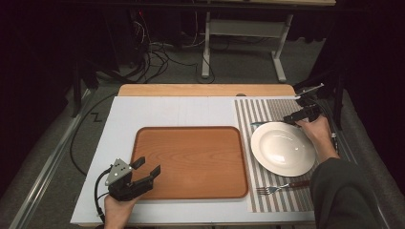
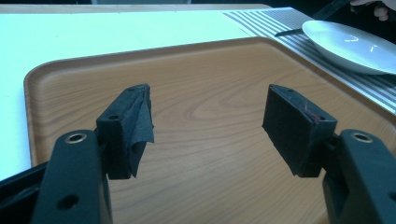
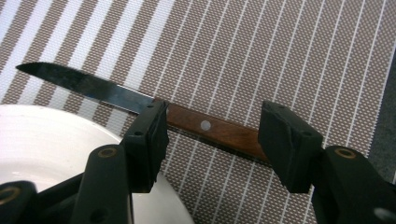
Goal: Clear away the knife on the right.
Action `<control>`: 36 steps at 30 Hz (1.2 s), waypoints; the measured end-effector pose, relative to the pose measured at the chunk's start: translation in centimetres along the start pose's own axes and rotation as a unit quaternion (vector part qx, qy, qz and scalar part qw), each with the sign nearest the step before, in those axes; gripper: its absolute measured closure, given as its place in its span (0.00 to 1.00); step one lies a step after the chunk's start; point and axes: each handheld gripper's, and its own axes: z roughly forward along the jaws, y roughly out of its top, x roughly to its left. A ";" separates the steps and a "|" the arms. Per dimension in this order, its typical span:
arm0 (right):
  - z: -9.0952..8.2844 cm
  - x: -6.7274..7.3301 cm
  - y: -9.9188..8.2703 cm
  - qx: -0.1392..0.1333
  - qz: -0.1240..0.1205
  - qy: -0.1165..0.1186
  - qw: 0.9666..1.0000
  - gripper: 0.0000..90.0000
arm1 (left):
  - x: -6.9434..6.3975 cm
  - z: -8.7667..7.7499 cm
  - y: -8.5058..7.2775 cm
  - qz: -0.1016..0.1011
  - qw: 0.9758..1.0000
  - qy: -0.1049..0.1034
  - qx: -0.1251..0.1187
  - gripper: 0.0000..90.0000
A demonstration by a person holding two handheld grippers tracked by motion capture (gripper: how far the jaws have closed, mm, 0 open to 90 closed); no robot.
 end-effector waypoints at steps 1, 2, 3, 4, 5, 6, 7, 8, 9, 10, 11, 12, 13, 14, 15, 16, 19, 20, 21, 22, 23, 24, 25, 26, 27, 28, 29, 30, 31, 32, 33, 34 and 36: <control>0.0 -0.1 0.0 0.002 0.002 0.001 1.000 0.48 | 0.0 0.0 0.0 0.000 1.000 0.000 0.000 0.37; 0.2 -0.2 0.0 0.001 0.004 -0.001 1.000 0.48 | 0.0 0.0 0.0 -0.001 1.000 0.000 0.000 0.37; 0.2 -0.3 0.0 0.001 0.005 -0.001 1.000 0.48 | 0.0 0.1 0.0 -0.001 1.000 0.000 0.002 0.37; 0.2 -0.3 0.0 0.001 0.005 -0.001 1.000 0.48 | 0.0 0.1 0.0 -0.001 1.000 0.000 0.002 0.37; 0.3 -0.4 0.0 0.000 0.005 -0.001 1.000 0.48 | 0.0 0.1 0.0 0.000 1.000 -0.001 0.002 0.37; 0.3 -0.4 0.0 0.000 0.009 -0.001 1.000 0.48 | -0.1 0.1 0.0 0.000 1.000 -0.001 0.002 0.37; 0.5 -0.6 0.0 0.001 0.010 -0.002 1.000 0.48 | -0.1 0.1 0.0 0.000 1.000 -0.001 0.002 0.37; 0.6 -0.6 0.0 0.002 0.010 -0.001 1.000 0.48 | -0.1 0.1 0.0 0.000 1.000 -0.001 0.002 0.37; 0.6 -0.6 0.0 0.002 0.010 -0.001 1.000 0.48 | -0.1 0.1 0.0 -0.001 1.000 -0.001 0.002 0.37; 0.6 -0.8 0.0 0.002 0.012 -0.002 1.000 0.48 | 0.0 0.1 0.0 -0.001 1.000 -0.001 0.002 0.37; 0.6 -0.8 0.0 0.002 0.012 -0.002 1.000 0.48 | 0.0 0.1 -0.1 -0.001 1.000 -0.001 0.002 0.37; 0.7 -0.9 -0.1 0.003 0.014 0.000 1.000 0.47 | 0.0 0.1 0.0 -0.001 1.000 -0.001 0.002 0.37; 0.7 -0.9 -0.1 0.003 0.014 0.000 1.000 0.47 | -0.1 0.1 0.0 -0.001 1.000 -0.001 0.002 0.37; 0.8 -1.0 -0.1 0.003 0.016 0.002 1.000 0.47 | -0.1 0.1 0.0 -0.001 1.000 -0.002 0.002 0.37; 0.8 -1.1 -0.1 0.001 0.017 0.004 1.000 0.47 | -0.1 0.1 0.0 -0.001 1.000 -0.001 0.002 0.37; 0.9 -1.0 0.0 0.000 0.017 0.004 1.000 0.47 | -0.1 0.1 0.0 0.000 1.000 -0.001 0.003 0.37; 1.0 -1.0 0.0 0.005 0.016 0.004 1.000 0.47 | -0.1 0.1 0.0 0.000 1.000 -0.001 0.003 0.37; 1.0 -1.0 -0.1 0.004 0.015 0.004 1.000 0.47 | -0.1 0.1 0.0 0.000 1.000 -0.001 0.003 0.37; 1.0 -1.0 -0.1 0.004 0.015 0.005 1.000 0.47 | -0.1 0.1 0.0 0.000 1.000 -0.002 0.003 0.37; 0.9 -1.1 -0.1 0.008 0.012 0.006 1.000 0.46 | -0.1 0.1 0.0 -0.001 1.000 -0.002 0.003 0.37; 0.9 -1.1 -0.1 0.008 0.012 0.006 1.000 0.46 | -0.1 0.1 0.0 0.000 1.000 -0.002 0.003 0.37; 0.9 -1.2 -0.2 0.010 0.010 0.007 1.000 0.46 | -0.1 0.1 0.0 0.000 1.000 -0.002 0.003 0.37; 0.9 -1.2 -0.2 0.011 0.011 0.008 1.000 0.46 | -0.1 0.2 0.0 0.000 1.000 -0.003 0.003 0.37; 0.9 -1.3 -0.4 0.017 0.008 0.007 1.000 0.46 | -0.2 0.2 0.0 0.000 1.000 -0.003 0.004 0.37; 1.0 -1.3 -0.4 0.022 0.006 0.008 1.000 0.46 | -0.2 0.2 0.0 0.001 1.000 -0.003 0.004 0.37; 1.1 -1.4 -0.5 0.026 0.003 0.008 1.000 0.45 | -0.2 0.2 0.0 0.001 1.000 -0.003 0.004 0.37; 1.1 -1.4 -0.5 0.026 0.003 0.008 1.000 0.45 | -0.2 0.2 0.0 0.001 1.000 -0.003 0.004 0.37; 1.2 -1.4 -0.6 0.030 0.001 0.006 1.000 0.46 | -0.2 0.2 0.0 0.001 1.000 -0.003 0.004 0.37; 1.2 -1.5 -0.7 0.032 0.002 0.006 0.999 0.46 | -0.2 0.2 -0.1 0.001 1.000 -0.003 0.004 0.37; 1.2 -1.5 -0.7 0.032 0.002 0.006 0.999 0.46 | -0.2 0.2 -0.1 0.000 1.000 -0.003 0.004 0.37; 1.3 -1.5 -0.7 0.031 0.003 0.006 0.999 0.46 | -0.2 0.2 -0.1 0.000 1.000 -0.003 0.004 0.37; 1.3 -1.5 -0.7 0.031 0.002 0.006 1.000 0.46 | -0.2 0.2 -0.1 0.000 1.000 -0.003 0.004 0.37; 1.2 -1.4 -0.7 0.030 -0.001 0.005 1.000 0.47 | -0.2 0.2 -0.1 0.000 1.000 -0.003 0.004 0.37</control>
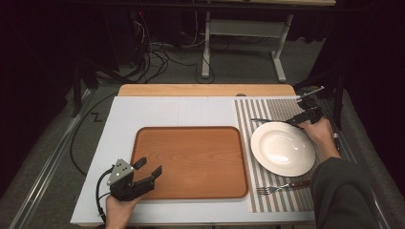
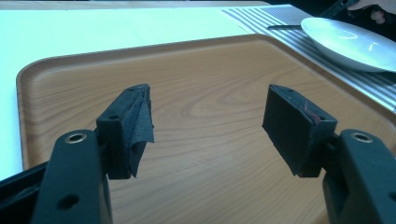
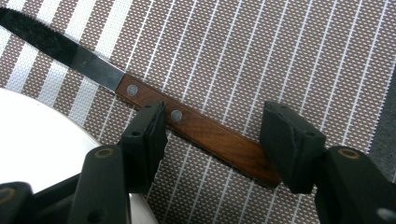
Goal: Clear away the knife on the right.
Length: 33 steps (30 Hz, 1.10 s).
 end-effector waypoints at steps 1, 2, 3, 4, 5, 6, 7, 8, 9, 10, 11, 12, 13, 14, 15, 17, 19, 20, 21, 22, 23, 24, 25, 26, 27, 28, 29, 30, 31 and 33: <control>0.0 0.1 0.0 0.000 0.000 0.000 1.000 0.48 | 0.0 0.0 0.0 0.000 1.000 0.000 0.000 0.37; 0.0 0.1 0.0 0.001 -0.002 -0.001 1.000 0.48 | 0.0 0.0 0.0 0.000 1.000 0.000 0.000 0.37; 0.0 0.1 0.0 0.000 -0.003 -0.002 1.000 0.48 | 0.0 0.0 0.0 0.001 1.000 0.000 0.000 0.37; 0.0 0.1 0.0 0.000 -0.003 -0.002 1.000 0.49 | 0.0 0.0 0.0 0.001 1.000 0.000 0.000 0.37; -0.1 0.2 0.0 -0.001 -0.002 -0.004 1.000 0.50 | 0.0 0.0 0.0 0.000 1.000 0.000 -0.001 0.37; -0.1 0.2 0.0 -0.002 -0.002 -0.005 1.000 0.51 | 0.0 0.0 0.0 0.001 1.000 0.000 -0.001 0.37; -0.1 0.2 0.0 -0.003 -0.002 -0.008 1.000 0.51 | 0.0 0.0 0.0 0.000 1.000 0.000 -0.001 0.37; -0.1 0.2 0.0 -0.003 -0.002 -0.008 1.000 0.51 | 0.0 -0.1 0.0 0.000 1.000 0.000 -0.001 0.37; -0.1 0.3 0.1 -0.002 -0.003 -0.009 1.000 0.52 | 0.0 -0.1 0.0 0.000 1.000 0.000 -0.001 0.37; -0.1 0.4 0.1 -0.002 -0.005 -0.015 1.000 0.52 | 0.0 -0.1 0.0 0.000 1.000 0.000 -0.001 0.37; -0.1 0.4 0.1 -0.002 -0.005 -0.015 1.000 0.52 | 0.0 -0.1 0.0 0.000 1.000 0.000 -0.001 0.37; -0.1 0.4 0.1 -0.004 -0.007 -0.017 1.000 0.52 | 0.0 0.0 0.0 0.000 1.000 0.000 -0.001 0.37; -0.1 0.5 0.1 -0.002 -0.009 -0.017 1.000 0.52 | 0.0 0.0 0.0 0.000 1.000 0.000 -0.001 0.37; -0.1 0.5 0.1 -0.002 -0.009 -0.017 1.000 0.52 | 0.0 0.0 0.0 0.000 1.000 0.000 -0.001 0.37; -0.1 0.5 0.1 -0.001 -0.011 -0.018 1.000 0.52 | 0.0 0.0 0.0 0.000 1.000 0.000 -0.001 0.37; -0.1 0.5 0.0 0.002 -0.014 -0.014 1.000 0.52 | 0.0 0.0 0.0 0.001 1.000 -0.001 0.000 0.37; -0.1 0.4 -0.1 0.002 -0.014 -0.012 1.000 0.52 | 0.0 0.0 0.0 0.001 1.000 0.000 0.000 0.37; -0.1 0.3 -0.1 0.002 -0.008 -0.013 1.000 0.52 | 0.0 0.0 0.0 0.001 1.000 0.002 -0.001 0.37; 0.0 0.3 -0.1 0.000 -0.002 -0.015 1.000 0.52 | 0.0 -0.1 0.0 0.002 1.000 0.003 -0.002 0.37; 0.0 0.3 -0.1 -0.002 0.005 -0.017 1.000 0.52 | 0.0 -0.1 0.0 0.002 1.000 0.004 -0.003 0.37; 0.1 0.4 -0.1 -0.005 0.009 -0.018 1.000 0.52 | 0.0 -0.1 0.1 0.001 1.000 0.004 -0.004 0.37; 0.1 0.4 -0.1 -0.008 0.012 -0.017 1.000 0.53 | 0.0 -0.1 0.1 0.001 1.000 0.004 -0.004 0.37; 0.1 0.4 -0.1 -0.008 0.012 -0.017 1.000 0.53 | 0.0 -0.1 0.1 0.002 1.000 0.004 -0.004 0.37; 0.1 0.4 -0.1 -0.007 0.013 -0.019 1.000 0.53 | 0.0 -0.1 0.0 0.002 1.000 0.004 -0.005 0.37; 0.1 0.5 0.0 -0.006 0.010 -0.021 1.000 0.53 | 0.0 -0.2 0.0 0.002 1.000 0.004 -0.006 0.37; 0.1 0.5 0.0 -0.006 0.010 -0.021 1.000 0.53 | 0.0 -0.2 0.0 0.001 1.000 0.004 -0.006 0.37; 0.1 0.5 0.0 -0.002 0.008 -0.021 1.000 0.53 | 0.0 -0.2 0.1 0.001 1.000 0.003 -0.006 0.37; 0.1 0.7 0.0 0.000 0.004 -0.020 1.000 0.54 | 0.0 -0.1 0.1 0.001 1.000 0.003 -0.006 0.37; 0.1 0.8 0.0 0.004 0.003 -0.021 1.000 0.55 | 0.0 -0.1 0.1 0.001 1.000 0.003 -0.006 0.37; 0.1 0.9 0.1 0.004 -0.003 -0.019 1.000 0.58 | 0.0 -0.1 0.1 0.003 1.000 0.003 -0.006 0.37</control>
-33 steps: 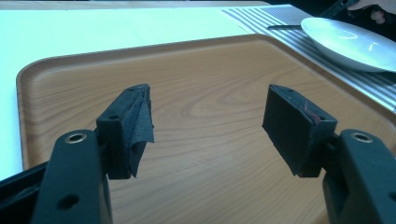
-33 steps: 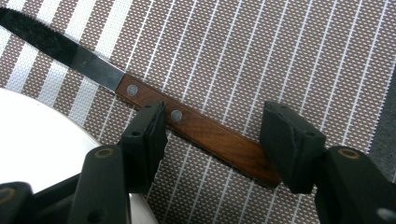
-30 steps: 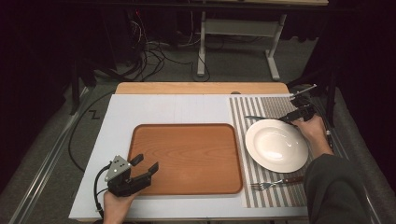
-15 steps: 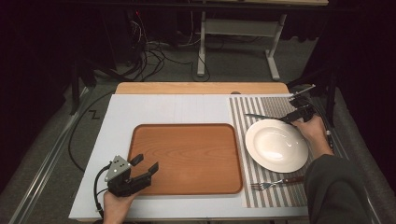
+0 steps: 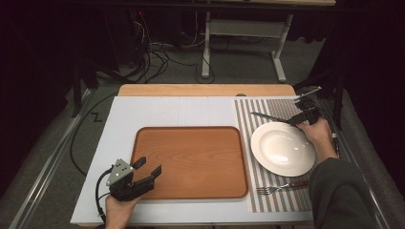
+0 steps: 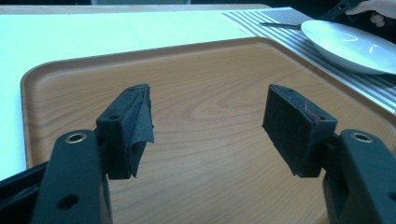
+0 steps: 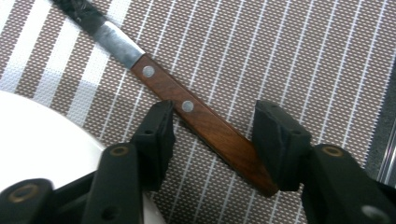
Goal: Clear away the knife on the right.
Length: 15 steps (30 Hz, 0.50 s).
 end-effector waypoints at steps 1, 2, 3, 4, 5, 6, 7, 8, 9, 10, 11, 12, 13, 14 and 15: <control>0.0 0.1 0.0 0.002 -0.001 0.001 1.000 0.60 | 0.0 0.0 0.0 0.000 1.000 0.000 0.000 0.37; -0.1 0.1 0.0 0.003 -0.002 0.002 1.000 0.61 | 0.0 0.0 0.0 -0.001 1.000 0.000 0.000 0.37; -0.1 0.1 0.0 0.003 -0.002 0.002 1.000 0.61 | 0.0 0.0 0.0 -0.001 1.000 0.000 -0.001 0.37; 0.0 0.2 0.0 0.003 -0.003 0.002 1.000 0.62 | 0.0 0.0 0.0 -0.001 1.000 0.000 -0.001 0.37; 0.0 0.2 0.0 0.005 -0.004 0.000 1.000 0.62 | 0.0 0.0 0.0 -0.002 1.000 -0.001 -0.001 0.37; 0.0 0.2 0.0 0.008 -0.005 -0.004 1.000 0.63 | 0.0 0.0 0.0 -0.002 1.000 -0.001 -0.001 0.37; 0.0 0.2 0.0 0.008 -0.005 -0.004 1.000 0.63 | 0.0 0.0 0.0 -0.001 1.000 -0.001 -0.001 0.37; 0.1 0.2 0.0 0.014 -0.012 -0.011 1.000 0.62 | 0.0 0.0 0.0 -0.001 1.000 -0.001 -0.001 0.37; 0.1 0.3 0.0 0.014 -0.013 -0.011 1.000 0.62 | 0.0 0.0 0.0 -0.001 1.000 -0.001 -0.001 0.37; 0.1 0.3 0.0 0.014 -0.013 -0.011 1.000 0.62 | 0.0 0.0 0.0 -0.001 1.000 -0.001 -0.001 0.37; 0.1 0.3 0.1 0.015 -0.012 -0.012 1.000 0.63 | 0.0 0.0 0.0 -0.001 1.000 -0.002 0.000 0.37; 0.1 0.4 0.1 0.014 -0.014 -0.014 1.000 0.63 | 0.0 0.0 0.0 -0.001 1.000 -0.002 0.000 0.37; 0.1 0.4 0.1 0.013 -0.016 -0.015 1.000 0.63 | 0.0 0.1 0.0 -0.001 1.000 -0.002 0.001 0.37; 0.1 0.4 0.1 0.013 -0.016 -0.015 1.000 0.63 | 0.0 0.1 0.0 -0.001 1.000 -0.002 0.001 0.37; 0.1 0.5 0.2 0.013 -0.016 -0.013 1.000 0.63 | 0.0 0.1 0.0 0.000 1.000 -0.002 0.001 0.37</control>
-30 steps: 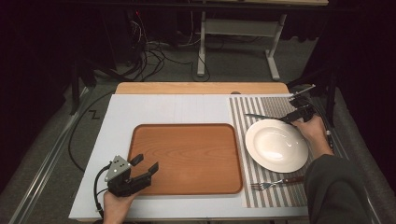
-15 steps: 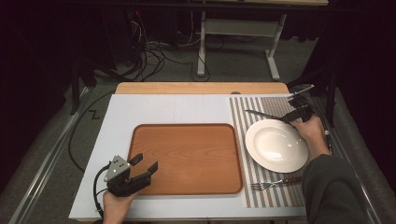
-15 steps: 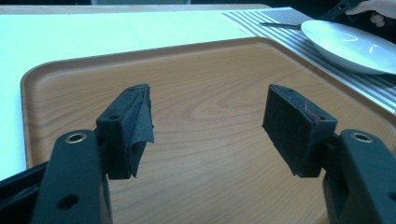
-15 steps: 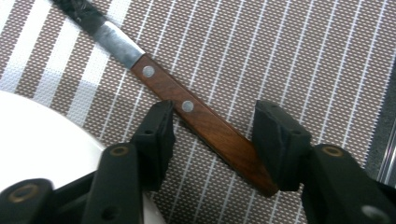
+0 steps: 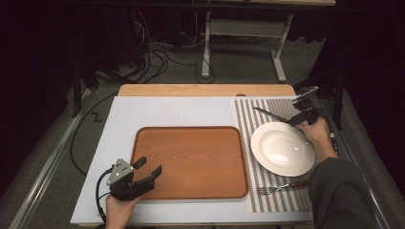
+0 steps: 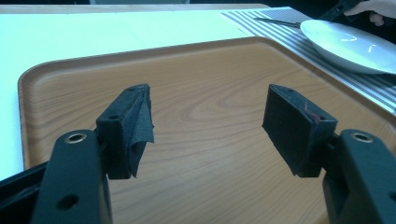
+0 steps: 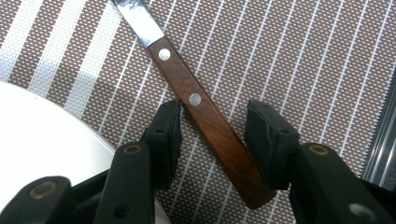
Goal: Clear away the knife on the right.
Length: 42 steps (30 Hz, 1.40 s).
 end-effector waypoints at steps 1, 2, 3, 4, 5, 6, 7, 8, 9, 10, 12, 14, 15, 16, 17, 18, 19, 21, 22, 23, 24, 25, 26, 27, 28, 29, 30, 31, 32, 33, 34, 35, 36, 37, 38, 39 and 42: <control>0.1 0.1 0.0 -0.002 -0.004 -0.001 1.000 0.64 | 0.0 0.0 0.0 0.000 1.000 0.000 0.000 0.37; 0.1 0.1 0.0 -0.002 -0.004 -0.001 1.000 0.64 | 0.0 0.0 0.0 0.000 1.000 0.000 0.001 0.37; 0.1 0.2 0.1 -0.004 -0.005 0.001 1.000 0.65 | 0.0 0.1 0.0 0.000 1.000 0.000 0.001 0.37; 0.1 0.2 0.2 -0.001 -0.003 0.002 1.000 0.66 | 0.0 0.1 0.0 0.000 1.000 0.000 0.001 0.37; 0.1 0.3 0.3 -0.002 -0.003 0.004 1.000 0.66 | 0.0 0.1 0.0 0.000 1.000 0.000 0.001 0.37; 0.2 0.5 0.4 -0.001 -0.008 0.004 1.000 0.68 | 0.0 0.1 0.0 0.000 1.000 0.000 0.001 0.37; 0.2 0.5 0.5 -0.003 -0.009 0.004 1.000 0.69 | 0.0 0.1 0.0 0.000 1.000 0.000 0.001 0.37; 0.2 0.6 0.5 -0.001 -0.010 0.003 1.000 0.70 | 0.0 0.1 0.0 0.000 1.000 0.000 0.001 0.37; 0.2 0.7 0.5 -0.001 -0.011 0.001 1.000 0.71 | -0.1 0.1 0.0 0.000 1.000 0.000 0.001 0.37; 0.2 0.7 0.5 -0.001 -0.011 0.005 1.000 0.72 | -0.1 0.1 0.0 0.001 1.000 -0.001 0.002 0.37; 0.2 0.7 0.5 -0.001 -0.010 0.006 1.000 0.76 | -0.1 0.0 0.0 0.001 1.000 0.000 0.001 0.37; 0.1 0.8 0.5 0.001 -0.014 0.006 1.000 0.80 | -0.1 0.0 0.0 0.001 1.000 -0.001 0.000 0.37; 0.1 0.8 0.5 0.001 -0.017 0.004 1.000 0.82 | 0.0 0.0 0.0 0.001 1.000 -0.001 0.000 0.37; 0.1 0.8 0.5 0.002 -0.016 0.006 1.000 0.82 | 0.0 0.0 0.0 0.001 1.000 -0.001 0.000 0.37; 0.1 0.9 0.5 0.002 -0.017 0.006 1.000 0.84 | 0.0 0.0 0.0 0.001 1.000 -0.001 0.000 0.37; 0.1 0.9 0.5 0.002 -0.017 0.006 1.000 0.84 | 0.0 0.0 0.0 0.001 1.000 -0.001 0.000 0.37; 0.1 1.0 0.5 0.006 -0.022 0.003 1.000 0.85 | -0.1 0.0 0.0 0.001 1.000 -0.001 0.000 0.37; 0.1 1.1 0.5 0.005 -0.022 0.002 1.000 0.85 | -0.1 0.0 0.0 0.001 1.000 -0.001 -0.001 0.37; 0.1 1.0 0.5 0.006 -0.020 0.003 1.000 0.85 | -0.1 -0.1 0.0 0.001 1.000 -0.001 -0.001 0.37; 0.1 1.0 0.5 0.006 -0.020 0.003 1.000 0.85 | -0.1 -0.1 0.0 0.001 1.000 -0.001 -0.001 0.37; 0.0 1.1 0.5 0.007 -0.020 0.002 1.000 0.85 | -0.1 -0.1 0.0 0.001 1.000 0.000 -0.001 0.37; 0.0 1.1 0.5 0.007 -0.020 0.002 1.000 0.85 | -0.1 -0.1 0.0 0.001 1.000 0.000 -0.001 0.37; 0.1 1.2 0.5 0.006 -0.021 -0.001 1.000 0.85 | -0.1 -0.1 0.0 0.001 1.000 0.000 -0.001 0.37; 0.1 1.2 0.5 0.006 -0.021 -0.001 1.000 0.85 | 0.0 0.0 0.0 0.000 1.000 0.000 0.000 0.37; 0.0 1.3 0.6 0.011 -0.023 -0.004 1.000 0.85 | 0.0 0.0 0.0 0.001 1.000 0.000 0.000 0.37; 0.0 1.3 0.6 0.011 -0.023 -0.004 1.000 0.85 | 0.0 0.0 0.0 0.000 1.000 0.000 0.000 0.37; 0.0 1.3 0.6 0.009 -0.025 -0.007 1.000 0.85 | -0.1 0.0 0.0 0.001 1.000 -0.001 0.000 0.37; 0.0 1.5 0.6 0.011 -0.031 -0.013 0.999 0.86 | -0.1 0.0 0.0 0.001 1.000 0.000 0.000 0.37; 0.0 1.5 0.6 0.011 -0.031 -0.013 0.999 0.86 | -0.1 0.0 0.0 0.001 1.000 -0.001 0.001 0.37; 0.0 1.6 0.7 0.011 -0.034 -0.018 0.999 0.86 | -0.1 0.0 0.0 0.001 1.000 0.000 0.001 0.37; 0.0 1.6 0.7 0.011 -0.034 -0.018 0.999 0.86 | -0.1 0.0 0.0 0.001 1.000 0.000 0.001 0.37; -0.1 1.6 0.6 0.007 -0.035 -0.022 0.999 0.86 | 0.0 0.0 0.0 0.001 1.000 0.000 0.001 0.37; -0.4 1.6 0.6 -0.002 -0.037 -0.031 0.999 0.86 | 0.0 0.0 0.0 0.001 1.000 0.000 0.001 0.37; -0.4 1.6 0.6 -0.002 -0.037 -0.031 0.999 0.86 | 0.0 0.0 0.0 0.001 1.000 0.000 0.001 0.37; -0.6 1.5 0.6 -0.006 -0.037 -0.033 0.999 0.86 | 0.0 0.0 0.0 0.001 1.000 0.000 0.001 0.37; -0.8 1.5 0.6 -0.010 -0.037 -0.039 0.998 0.86 | 0.0 0.0 0.0 0.001 1.000 0.000 0.000 0.37; -1.6 1.4 0.6 -0.021 -0.038 -0.040 0.998 0.86 | 0.0 0.0 0.0 0.000 1.000 0.000 0.000 0.37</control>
